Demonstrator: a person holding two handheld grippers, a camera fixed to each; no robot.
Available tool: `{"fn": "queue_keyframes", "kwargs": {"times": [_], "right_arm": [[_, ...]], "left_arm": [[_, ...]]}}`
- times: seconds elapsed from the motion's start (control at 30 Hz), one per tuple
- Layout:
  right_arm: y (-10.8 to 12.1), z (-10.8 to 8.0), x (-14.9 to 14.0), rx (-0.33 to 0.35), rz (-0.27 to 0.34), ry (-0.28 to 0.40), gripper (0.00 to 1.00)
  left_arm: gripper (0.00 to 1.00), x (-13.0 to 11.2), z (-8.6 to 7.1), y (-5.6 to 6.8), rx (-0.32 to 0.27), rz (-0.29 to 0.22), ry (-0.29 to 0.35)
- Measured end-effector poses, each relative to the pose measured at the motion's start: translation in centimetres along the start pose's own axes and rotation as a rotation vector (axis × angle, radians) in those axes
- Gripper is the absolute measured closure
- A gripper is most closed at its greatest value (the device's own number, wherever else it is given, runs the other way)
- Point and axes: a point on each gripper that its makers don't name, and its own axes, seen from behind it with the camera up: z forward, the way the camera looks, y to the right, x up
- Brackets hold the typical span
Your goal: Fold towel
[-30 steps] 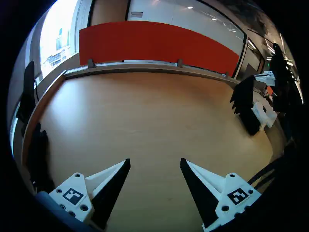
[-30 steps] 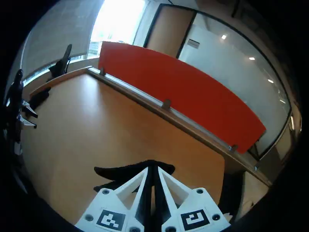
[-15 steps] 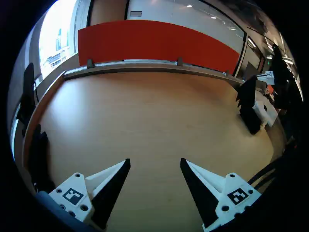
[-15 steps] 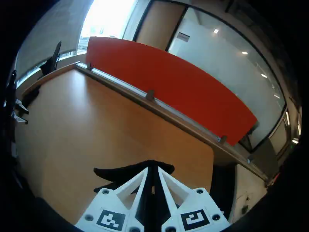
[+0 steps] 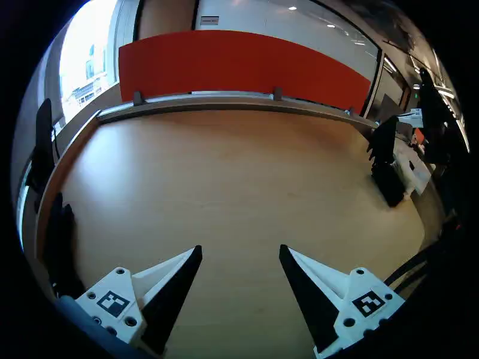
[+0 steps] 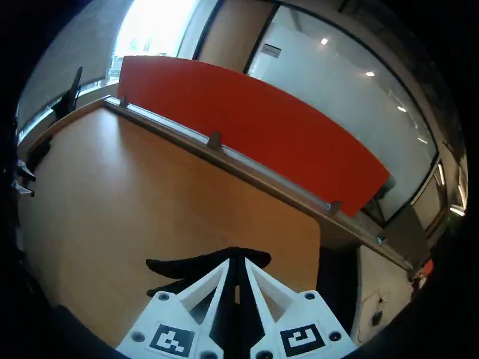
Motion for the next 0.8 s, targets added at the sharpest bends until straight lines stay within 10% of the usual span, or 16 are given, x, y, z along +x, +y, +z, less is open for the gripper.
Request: {"fn": "queue_keyframes", "kwargs": {"times": [0.8], "right_arm": [[1.7, -1.6, -4.6, -0.038, 0.046, -0.053, 0.95]], "left_arm": [[0.05, 0.4, -0.2, 0.8, -0.013, 0.025, 0.003]]}}
